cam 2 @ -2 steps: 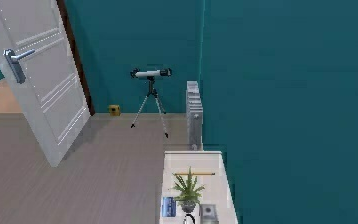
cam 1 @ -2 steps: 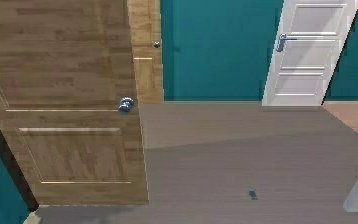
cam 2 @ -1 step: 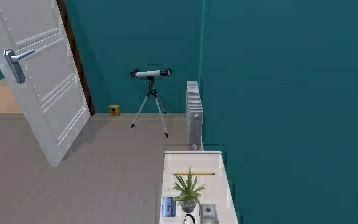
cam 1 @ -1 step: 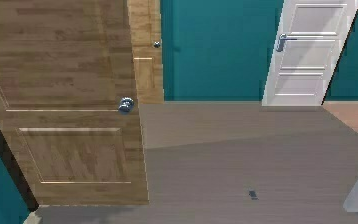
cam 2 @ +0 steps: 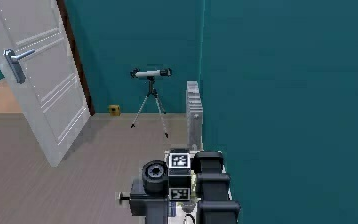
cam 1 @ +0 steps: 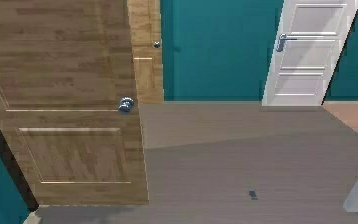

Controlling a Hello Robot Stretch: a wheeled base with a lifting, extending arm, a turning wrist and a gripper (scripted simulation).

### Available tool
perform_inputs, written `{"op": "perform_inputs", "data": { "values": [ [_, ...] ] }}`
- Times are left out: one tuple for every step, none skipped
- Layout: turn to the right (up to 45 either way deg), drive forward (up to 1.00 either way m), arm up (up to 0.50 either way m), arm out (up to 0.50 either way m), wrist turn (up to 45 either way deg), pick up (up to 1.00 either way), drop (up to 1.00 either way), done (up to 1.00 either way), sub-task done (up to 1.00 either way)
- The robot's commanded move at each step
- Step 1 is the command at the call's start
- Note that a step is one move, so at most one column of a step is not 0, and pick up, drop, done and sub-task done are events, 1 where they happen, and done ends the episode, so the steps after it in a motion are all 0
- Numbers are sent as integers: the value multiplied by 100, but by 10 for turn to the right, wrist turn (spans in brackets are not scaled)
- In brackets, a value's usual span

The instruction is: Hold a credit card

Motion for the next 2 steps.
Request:
{"op": "perform_inputs", "data": {
  "values": [
    [0,0,0,0,450,0,0,0,0],
    [0,0,0,0,450,0,0,0,0]
  ]
}}
